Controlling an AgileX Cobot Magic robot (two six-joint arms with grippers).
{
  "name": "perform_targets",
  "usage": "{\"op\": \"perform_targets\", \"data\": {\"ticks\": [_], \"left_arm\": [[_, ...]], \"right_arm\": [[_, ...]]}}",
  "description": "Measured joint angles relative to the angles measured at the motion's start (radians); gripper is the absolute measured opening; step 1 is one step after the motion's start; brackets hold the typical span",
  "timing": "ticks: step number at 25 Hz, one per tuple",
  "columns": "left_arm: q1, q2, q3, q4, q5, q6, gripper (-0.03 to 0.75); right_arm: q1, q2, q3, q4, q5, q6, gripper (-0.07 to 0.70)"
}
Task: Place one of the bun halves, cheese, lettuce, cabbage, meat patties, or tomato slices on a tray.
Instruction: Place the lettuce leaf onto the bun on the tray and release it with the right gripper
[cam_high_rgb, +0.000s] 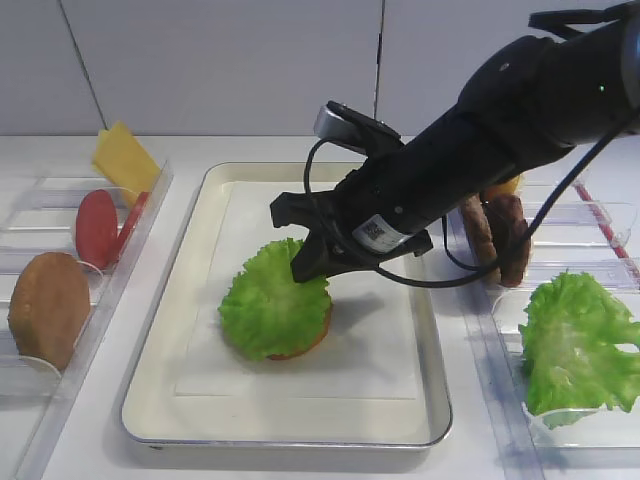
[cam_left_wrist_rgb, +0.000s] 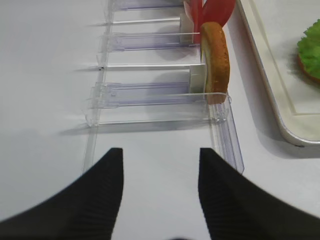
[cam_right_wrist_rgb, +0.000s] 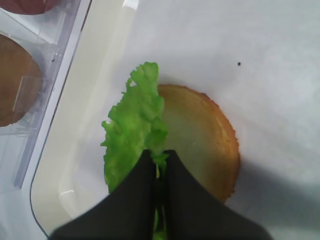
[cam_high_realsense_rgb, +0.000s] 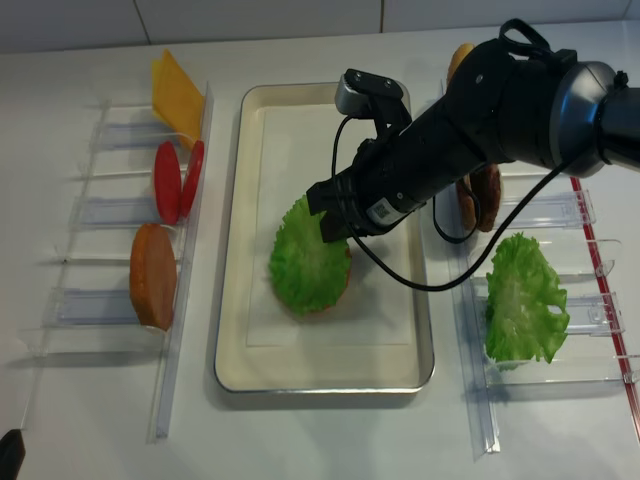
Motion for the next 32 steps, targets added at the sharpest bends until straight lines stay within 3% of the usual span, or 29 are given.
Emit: {"op": "perform_targets", "data": {"ticks": [14, 18, 26, 32], "left_arm": [[0.0, 0.0, 0.0, 0.0, 0.0, 0.0, 0.322], [0.0, 0.0, 0.0, 0.0, 0.0, 0.0, 0.322], [0.0, 0.0, 0.0, 0.0, 0.0, 0.0, 0.322], [0.0, 0.0, 0.0, 0.0, 0.0, 0.0, 0.322]], "right_arm": [[0.0, 0.0, 0.0, -0.029, 0.0, 0.01, 0.049], [0.0, 0.0, 0.0, -0.03, 0.0, 0.012, 0.126], [0.0, 0.0, 0.0, -0.039, 0.004, 0.012, 0.379], [0.0, 0.0, -0.002, -0.078, 0.022, 0.012, 0.421]]}}
